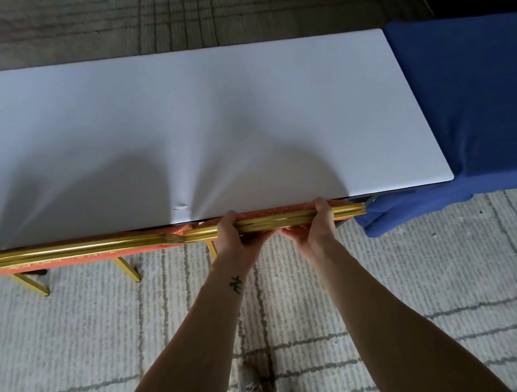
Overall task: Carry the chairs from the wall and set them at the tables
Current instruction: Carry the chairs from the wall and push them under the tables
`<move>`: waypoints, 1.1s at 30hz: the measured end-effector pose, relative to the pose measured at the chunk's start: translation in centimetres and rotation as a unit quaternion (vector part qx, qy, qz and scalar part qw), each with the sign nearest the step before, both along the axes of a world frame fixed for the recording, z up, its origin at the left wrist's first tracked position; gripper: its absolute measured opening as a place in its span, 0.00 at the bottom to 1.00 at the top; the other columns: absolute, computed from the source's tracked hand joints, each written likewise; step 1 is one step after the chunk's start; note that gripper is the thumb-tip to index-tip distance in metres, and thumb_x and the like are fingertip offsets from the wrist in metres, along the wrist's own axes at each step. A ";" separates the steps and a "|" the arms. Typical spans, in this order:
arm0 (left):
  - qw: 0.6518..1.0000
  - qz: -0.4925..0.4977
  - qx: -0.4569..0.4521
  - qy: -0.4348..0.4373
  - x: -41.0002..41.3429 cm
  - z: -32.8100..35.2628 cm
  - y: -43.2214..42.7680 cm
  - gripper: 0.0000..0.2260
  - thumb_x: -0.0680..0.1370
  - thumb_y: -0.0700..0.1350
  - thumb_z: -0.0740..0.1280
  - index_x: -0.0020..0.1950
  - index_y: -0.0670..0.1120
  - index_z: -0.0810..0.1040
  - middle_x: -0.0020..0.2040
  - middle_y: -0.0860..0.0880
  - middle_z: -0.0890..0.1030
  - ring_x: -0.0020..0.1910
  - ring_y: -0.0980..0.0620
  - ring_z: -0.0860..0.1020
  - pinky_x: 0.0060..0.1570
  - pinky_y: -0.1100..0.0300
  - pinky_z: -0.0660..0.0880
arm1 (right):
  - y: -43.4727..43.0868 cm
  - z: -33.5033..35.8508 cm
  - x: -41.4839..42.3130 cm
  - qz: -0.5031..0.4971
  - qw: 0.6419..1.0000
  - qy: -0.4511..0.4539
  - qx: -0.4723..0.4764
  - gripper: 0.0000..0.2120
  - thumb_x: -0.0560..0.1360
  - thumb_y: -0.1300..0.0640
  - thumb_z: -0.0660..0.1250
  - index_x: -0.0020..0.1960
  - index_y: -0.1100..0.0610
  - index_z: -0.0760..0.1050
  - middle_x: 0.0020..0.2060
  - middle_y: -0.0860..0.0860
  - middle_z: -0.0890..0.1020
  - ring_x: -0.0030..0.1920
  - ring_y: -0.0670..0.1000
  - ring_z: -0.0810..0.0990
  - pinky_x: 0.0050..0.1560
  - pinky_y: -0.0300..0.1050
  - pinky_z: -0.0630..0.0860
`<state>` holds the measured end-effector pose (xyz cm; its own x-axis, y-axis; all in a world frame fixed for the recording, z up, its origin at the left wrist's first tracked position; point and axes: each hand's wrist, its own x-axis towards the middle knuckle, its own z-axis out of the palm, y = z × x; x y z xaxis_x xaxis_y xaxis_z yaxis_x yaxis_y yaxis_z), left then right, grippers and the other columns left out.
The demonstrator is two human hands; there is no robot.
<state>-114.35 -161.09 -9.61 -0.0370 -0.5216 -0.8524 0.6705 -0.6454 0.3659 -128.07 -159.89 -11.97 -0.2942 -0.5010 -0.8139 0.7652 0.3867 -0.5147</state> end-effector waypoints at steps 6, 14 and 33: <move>0.997 0.046 0.036 0.058 0.9 -0.5 0.5 0.21 0.77 0.42 0.66 0.68 0.33 0.73 0.60 0.28 0.80 0.62 0.26 0.77 0.62 0.27 0.74 | 0.2 0.1 0.1 0.012 1.000 0.014 0.015 0.08 0.75 0.54 0.65 0.49 0.58 0.74 0.49 0.62 0.82 0.49 0.64 0.83 0.56 0.72 0.79; 0.999 0.036 0.027 -0.023 -0.4 -0.6 0.2 0.06 0.76 0.43 0.63 0.50 0.42 0.76 0.52 0.36 0.80 0.56 0.36 0.80 0.66 0.38 0.75 | 0.0 0.3 0.0 0.006 0.999 0.015 0.027 0.07 0.78 0.53 0.65 0.51 0.56 0.76 0.44 0.59 0.83 0.44 0.61 0.84 0.53 0.65 0.82; 0.978 0.192 -0.050 -0.065 3.9 6.1 16.8 0.19 0.84 0.51 0.63 0.72 0.44 0.72 0.68 0.42 0.81 0.67 0.40 0.79 0.72 0.41 0.70 | 7.8 7.7 4.7 0.296 0.940 -0.164 -0.046 0.30 0.83 0.39 0.59 0.75 0.60 0.67 0.66 0.60 0.79 0.67 0.59 0.78 0.71 0.58 0.72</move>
